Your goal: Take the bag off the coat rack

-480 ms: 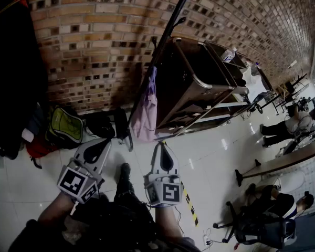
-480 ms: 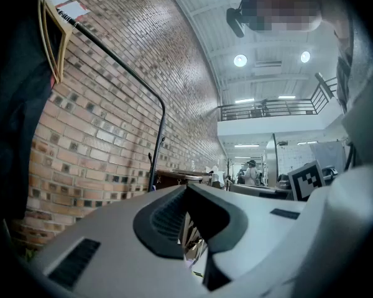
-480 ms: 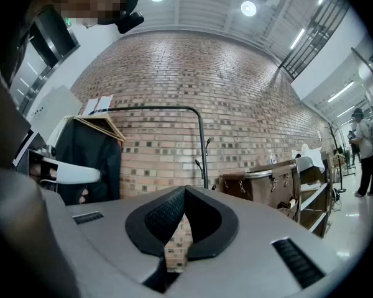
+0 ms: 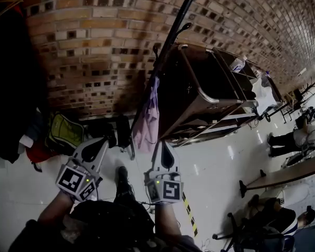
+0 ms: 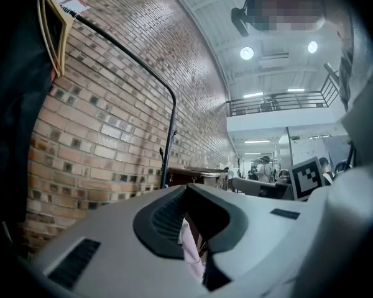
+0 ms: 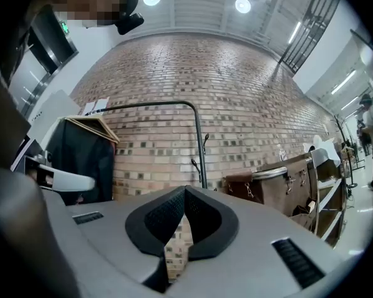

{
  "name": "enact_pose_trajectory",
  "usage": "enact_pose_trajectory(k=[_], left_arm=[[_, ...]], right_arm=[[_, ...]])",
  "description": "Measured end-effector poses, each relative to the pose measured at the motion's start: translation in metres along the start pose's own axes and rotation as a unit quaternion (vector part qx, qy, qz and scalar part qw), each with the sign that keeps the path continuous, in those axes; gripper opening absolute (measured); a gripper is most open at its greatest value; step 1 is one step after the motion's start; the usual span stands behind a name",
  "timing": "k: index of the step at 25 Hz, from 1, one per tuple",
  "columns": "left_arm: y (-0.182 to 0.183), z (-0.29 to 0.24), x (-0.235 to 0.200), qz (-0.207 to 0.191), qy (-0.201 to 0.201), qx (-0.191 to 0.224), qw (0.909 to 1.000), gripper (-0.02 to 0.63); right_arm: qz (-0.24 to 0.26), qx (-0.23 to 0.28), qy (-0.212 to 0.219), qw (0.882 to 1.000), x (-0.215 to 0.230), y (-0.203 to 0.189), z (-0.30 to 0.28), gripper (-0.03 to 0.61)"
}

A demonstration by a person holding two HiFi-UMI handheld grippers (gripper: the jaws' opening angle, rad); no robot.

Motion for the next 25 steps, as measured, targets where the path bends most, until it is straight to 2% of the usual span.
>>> enact_pose_trajectory(k=[6, 15, 23, 25], left_arm=[[-0.010, -0.068, -0.012, -0.006, 0.000, -0.001, 1.0000, 0.034], [-0.025, -0.154, -0.033, -0.004, 0.021, -0.013, 0.9997, 0.034], [-0.040, -0.214, -0.048, -0.010, 0.033, -0.011, 0.9994, 0.034], [-0.045, -0.226, -0.052, -0.011, 0.036, -0.011, 0.9993, 0.034]], right_arm=[[-0.009, -0.004, 0.003, 1.000, 0.045, -0.018, -0.057, 0.023], [-0.016, -0.028, 0.022, 0.999, 0.098, -0.044, -0.131, 0.023], [-0.021, -0.068, 0.046, 0.996, 0.130, -0.079, -0.183, 0.024], [-0.028, -0.083, 0.062, 0.994, 0.133, -0.090, -0.194, 0.072]])
Point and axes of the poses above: the fingertips, and each gripper's own axes: z backward along the fingers, x to its right, y out of its top, the point moved 7 cm from there along z, backward along the fingers, and after that the axes turned 10 degrees about x, right-handed, at the moved point
